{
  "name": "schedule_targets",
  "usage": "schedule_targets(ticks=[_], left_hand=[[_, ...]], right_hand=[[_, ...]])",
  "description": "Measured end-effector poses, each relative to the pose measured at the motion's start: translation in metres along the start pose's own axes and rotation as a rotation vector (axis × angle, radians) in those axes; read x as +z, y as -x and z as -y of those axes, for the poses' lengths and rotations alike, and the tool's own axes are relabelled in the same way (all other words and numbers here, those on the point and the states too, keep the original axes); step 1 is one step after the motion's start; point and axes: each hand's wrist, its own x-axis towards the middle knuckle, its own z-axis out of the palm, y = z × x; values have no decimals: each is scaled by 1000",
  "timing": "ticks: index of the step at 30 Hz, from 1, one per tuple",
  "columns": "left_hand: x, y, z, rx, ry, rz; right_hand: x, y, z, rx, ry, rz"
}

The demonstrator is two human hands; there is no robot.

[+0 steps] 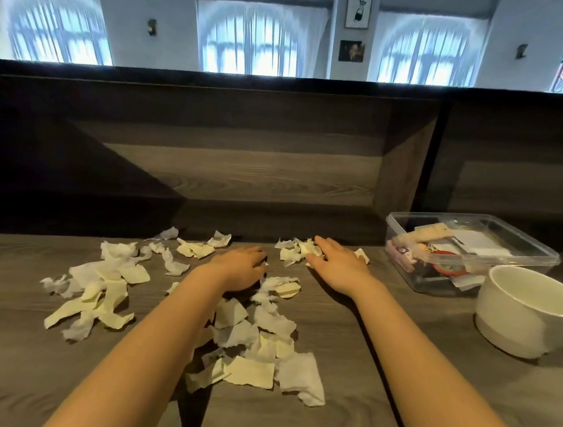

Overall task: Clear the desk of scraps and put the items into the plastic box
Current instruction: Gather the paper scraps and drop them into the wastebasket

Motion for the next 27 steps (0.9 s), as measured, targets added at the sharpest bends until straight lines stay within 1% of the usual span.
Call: schedule_targets(ticks=[2,4,6,8,10,13,14,16,18,19,21,23,25,27], left_hand=[[-4,6,6,-6,19,18],[-9,15,13,-51,72,-2],[-12,24,25,-123,135,-89],[-15,34,40,-170,182,-213],[-19,43,57,-209,191,-318],[-23,51,84,-257,186,-405],[-24,52,93,-267,188,-421],[-26,57,112,-299,170,-423],[-28,64,129,-345,127,-394],[-27,67,137,-369,109,-375],[-26,73,150,-432,96,-325],[-23,77,160,-491,100,-266],[-20,79,167,-497,136,-206],[-17,81,168,-467,185,-177]], right_hand=[[2,-4,11,-36,-62,31],[7,-5,23,-78,-96,56],[13,-4,35,-117,-109,80],[21,-3,49,-155,-137,100],[26,-1,62,-184,-176,123],[34,0,81,-217,-269,163],[36,-1,87,-240,-272,149],[38,-4,100,-287,-188,63],[38,-7,113,-317,-27,-49],[38,-9,120,-321,33,-73],[39,-14,134,-313,82,-38],[41,-20,148,-294,103,49],[42,-26,163,-281,113,132],[44,-31,176,-299,154,208]])
